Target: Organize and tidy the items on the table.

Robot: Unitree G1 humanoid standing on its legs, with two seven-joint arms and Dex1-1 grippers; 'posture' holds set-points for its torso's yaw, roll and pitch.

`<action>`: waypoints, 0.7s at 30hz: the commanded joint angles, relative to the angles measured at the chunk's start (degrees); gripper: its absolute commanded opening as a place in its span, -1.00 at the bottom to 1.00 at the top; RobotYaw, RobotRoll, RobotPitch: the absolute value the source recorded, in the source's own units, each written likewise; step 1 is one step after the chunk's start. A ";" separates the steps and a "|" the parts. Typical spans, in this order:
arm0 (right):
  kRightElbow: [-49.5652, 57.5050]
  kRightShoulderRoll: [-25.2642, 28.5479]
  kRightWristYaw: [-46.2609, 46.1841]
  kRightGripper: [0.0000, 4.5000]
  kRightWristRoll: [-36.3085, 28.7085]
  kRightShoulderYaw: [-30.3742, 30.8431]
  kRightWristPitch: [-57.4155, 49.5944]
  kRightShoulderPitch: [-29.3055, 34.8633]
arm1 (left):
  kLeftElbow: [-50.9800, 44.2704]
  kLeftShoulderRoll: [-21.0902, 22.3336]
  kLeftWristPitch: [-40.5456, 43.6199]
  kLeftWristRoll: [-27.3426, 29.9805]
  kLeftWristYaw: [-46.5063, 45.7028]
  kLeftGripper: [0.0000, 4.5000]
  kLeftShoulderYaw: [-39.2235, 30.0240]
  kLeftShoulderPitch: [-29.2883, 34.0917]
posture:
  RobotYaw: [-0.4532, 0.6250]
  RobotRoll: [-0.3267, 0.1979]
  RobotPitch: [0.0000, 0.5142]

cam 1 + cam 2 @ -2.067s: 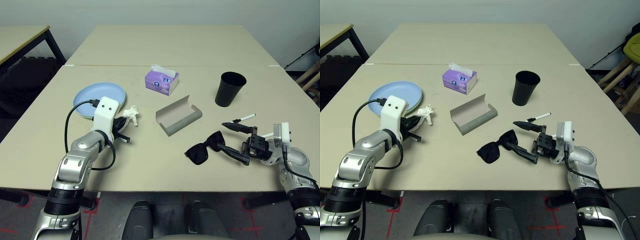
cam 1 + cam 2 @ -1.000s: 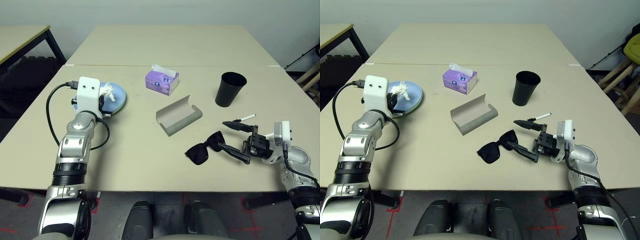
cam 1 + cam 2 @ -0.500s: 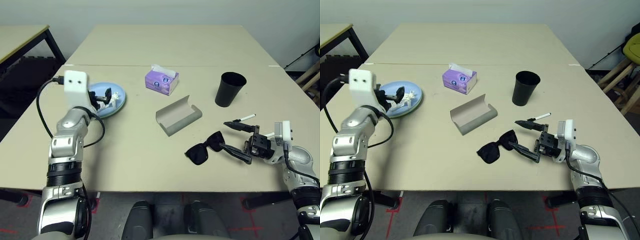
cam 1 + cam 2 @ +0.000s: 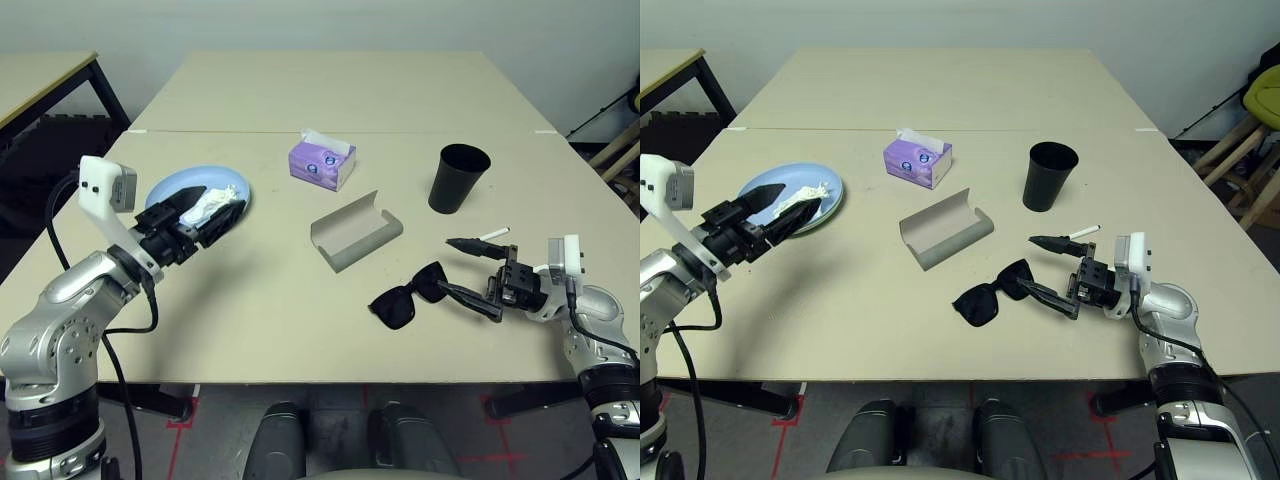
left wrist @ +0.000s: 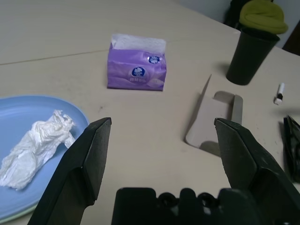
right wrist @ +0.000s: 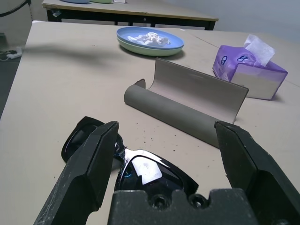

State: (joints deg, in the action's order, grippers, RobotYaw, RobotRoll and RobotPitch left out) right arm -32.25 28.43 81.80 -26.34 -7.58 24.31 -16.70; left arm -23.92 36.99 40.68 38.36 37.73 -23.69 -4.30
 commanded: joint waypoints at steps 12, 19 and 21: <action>-1.18 1.10 0.37 1.00 -0.12 -1.05 0.85 -0.95 | -1.74 0.91 -19.24 -2.12 17.29 0.99 5.96 10.86 | 0.12 0.25 -0.80; -1.11 1.61 0.30 1.00 -0.15 -1.23 0.89 -0.97 | -1.26 0.50 -23.52 -0.88 21.88 0.99 6.43 12.40 | 0.10 0.25 -0.80; -1.11 1.69 0.30 1.00 -0.17 -1.18 0.90 -0.96 | -1.85 0.51 -24.20 -0.37 22.94 0.99 6.86 12.80 | 0.10 0.25 -0.80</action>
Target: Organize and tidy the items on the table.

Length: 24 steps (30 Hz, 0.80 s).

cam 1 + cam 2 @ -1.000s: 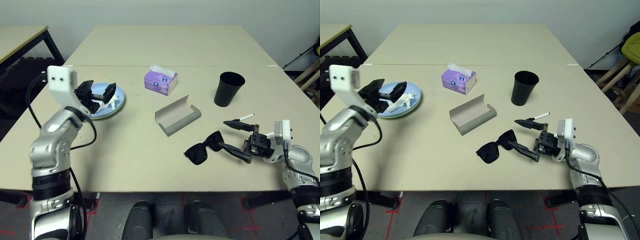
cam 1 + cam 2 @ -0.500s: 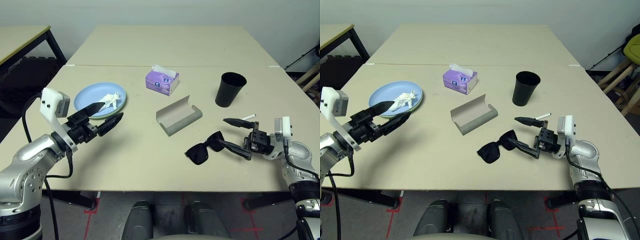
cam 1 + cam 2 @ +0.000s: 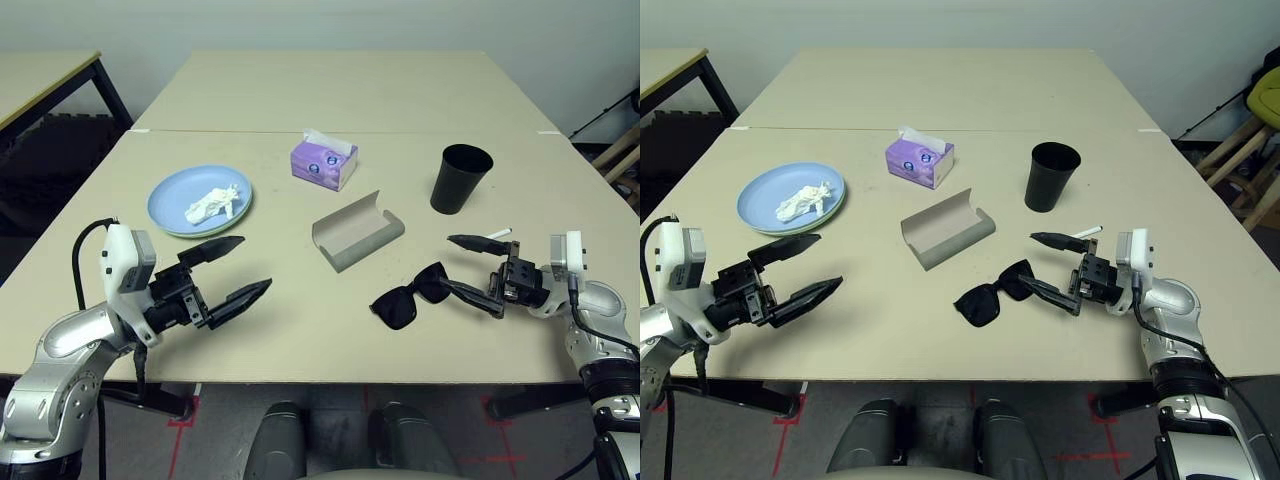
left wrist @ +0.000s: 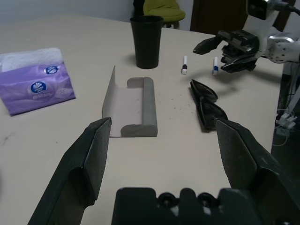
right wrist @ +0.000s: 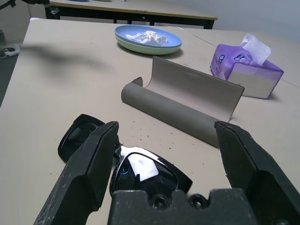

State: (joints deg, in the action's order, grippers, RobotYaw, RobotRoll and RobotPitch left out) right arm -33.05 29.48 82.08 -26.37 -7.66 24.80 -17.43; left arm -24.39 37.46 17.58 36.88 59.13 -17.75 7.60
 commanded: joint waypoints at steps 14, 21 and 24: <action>-0.21 0.95 0.23 1.00 -0.20 -1.01 0.40 -0.39 | 0.52 3.11 -8.74 -2.84 8.66 0.99 5.32 3.66 | 0.10 0.25 -0.81; 1.81 2.63 -0.64 1.00 -0.48 -1.46 -0.91 -1.00 | 2.77 2.60 -10.29 -3.32 7.56 0.99 5.06 2.16 | 0.09 0.25 -0.82; 3.86 3.88 -1.68 1.00 -0.62 -1.52 -3.70 -2.03 | 3.66 2.12 -10.81 -3.20 6.34 0.99 4.62 0.99 | 0.09 0.25 -0.82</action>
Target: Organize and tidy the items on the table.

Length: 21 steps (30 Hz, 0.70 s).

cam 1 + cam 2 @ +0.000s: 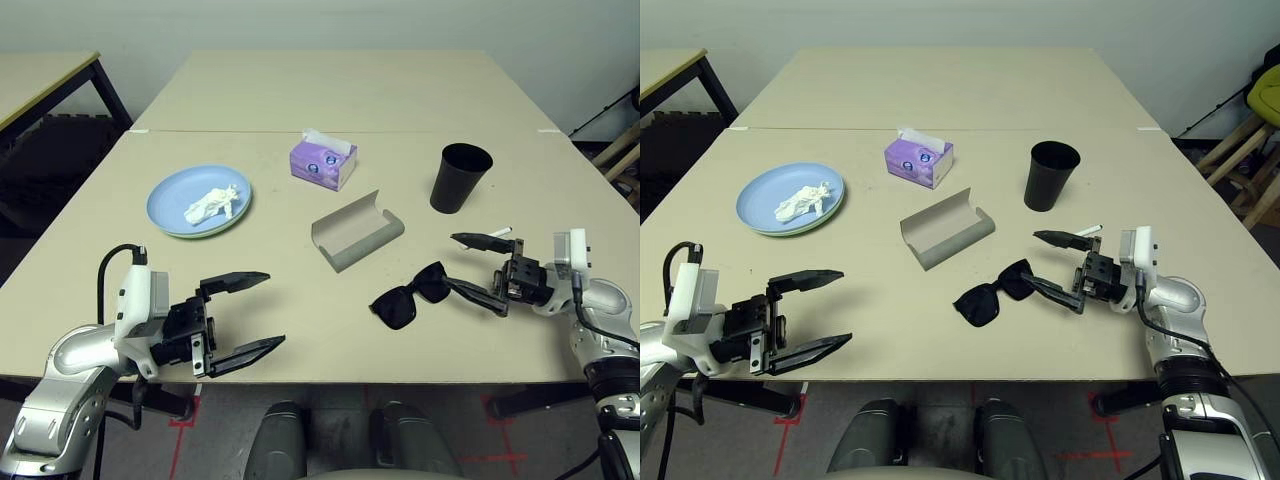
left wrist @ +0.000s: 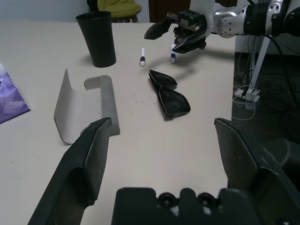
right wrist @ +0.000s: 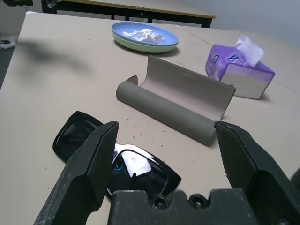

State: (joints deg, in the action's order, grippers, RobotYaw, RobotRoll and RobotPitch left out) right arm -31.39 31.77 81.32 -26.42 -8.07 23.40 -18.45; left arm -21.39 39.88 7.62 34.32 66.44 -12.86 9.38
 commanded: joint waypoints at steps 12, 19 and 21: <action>14.61 7.43 -6.57 1.00 0.08 -0.08 -16.49 -3.59 | 2.21 -0.18 -2.75 -1.32 -1.24 0.99 0.39 -1.29 | 0.09 0.25 -0.82; 21.52 11.06 -10.59 1.00 4.93 2.10 -22.48 -3.77 | 2.59 -0.16 -2.97 -1.48 -1.21 0.99 0.75 -1.46 | 0.09 0.25 -0.82; 23.47 12.49 -12.56 1.00 7.91 3.33 -23.71 -3.91 | 2.75 -0.15 -2.99 -1.50 -1.23 0.99 0.80 -1.64 | 0.08 0.25 -0.82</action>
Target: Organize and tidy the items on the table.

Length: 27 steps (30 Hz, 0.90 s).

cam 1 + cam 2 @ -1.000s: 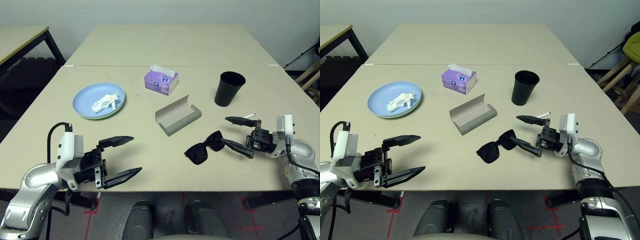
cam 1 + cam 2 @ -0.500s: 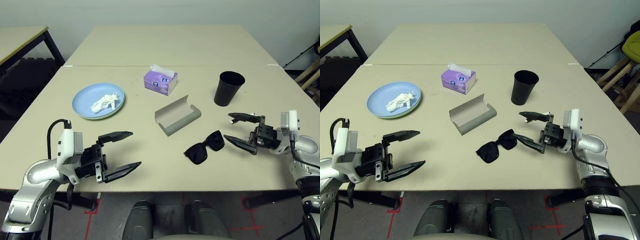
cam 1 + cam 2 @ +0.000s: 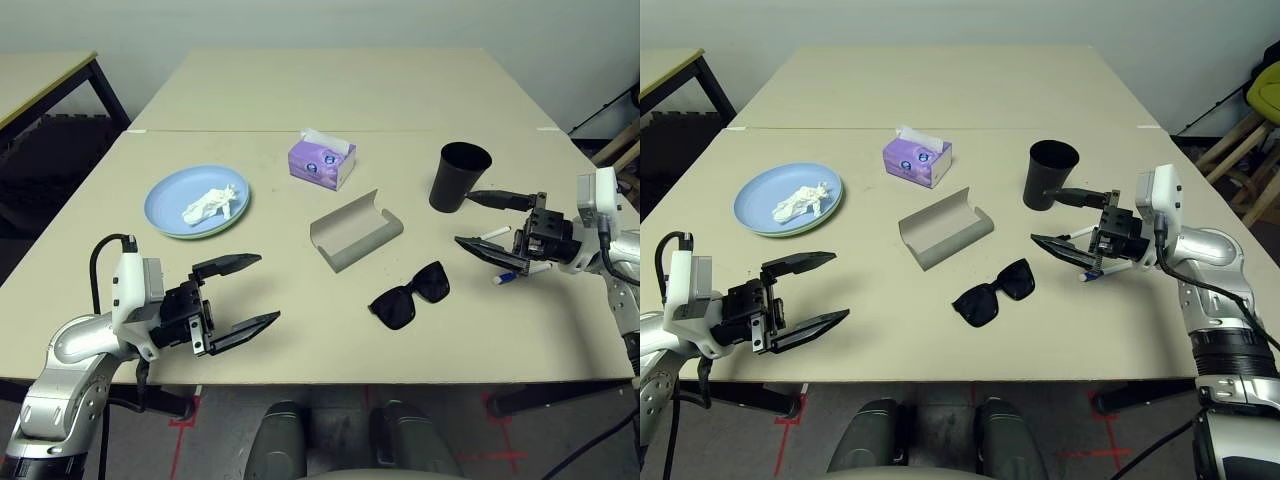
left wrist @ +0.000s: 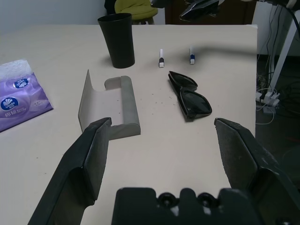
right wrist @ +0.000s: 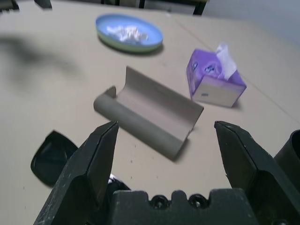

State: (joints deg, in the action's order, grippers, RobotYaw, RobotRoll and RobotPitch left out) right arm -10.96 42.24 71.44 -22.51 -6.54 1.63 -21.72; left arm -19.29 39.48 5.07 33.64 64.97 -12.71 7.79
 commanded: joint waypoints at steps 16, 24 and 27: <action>18.98 3.11 -11.50 1.00 -5.17 4.98 -43.60 -8.65 | 1.95 -0.09 -0.70 -1.78 -0.49 0.99 1.64 -1.75 | 0.08 0.25 -0.81; 24.50 10.85 -5.11 1.00 9.28 24.16 -38.32 -13.86 | 2.11 -0.35 -0.73 -2.28 -1.20 0.99 2.00 -2.20 | 0.10 0.25 -0.82; 24.53 12.22 -2.87 1.00 15.58 27.67 -27.20 -13.94 | 2.15 -0.36 -0.69 -2.41 -1.35 0.99 2.22 -2.34 | 0.11 0.25 -0.82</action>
State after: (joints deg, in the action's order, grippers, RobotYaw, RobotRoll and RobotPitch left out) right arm 12.61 53.70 67.18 -10.21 19.20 -30.84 -35.21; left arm -17.27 39.21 4.57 31.94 63.76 -11.27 5.51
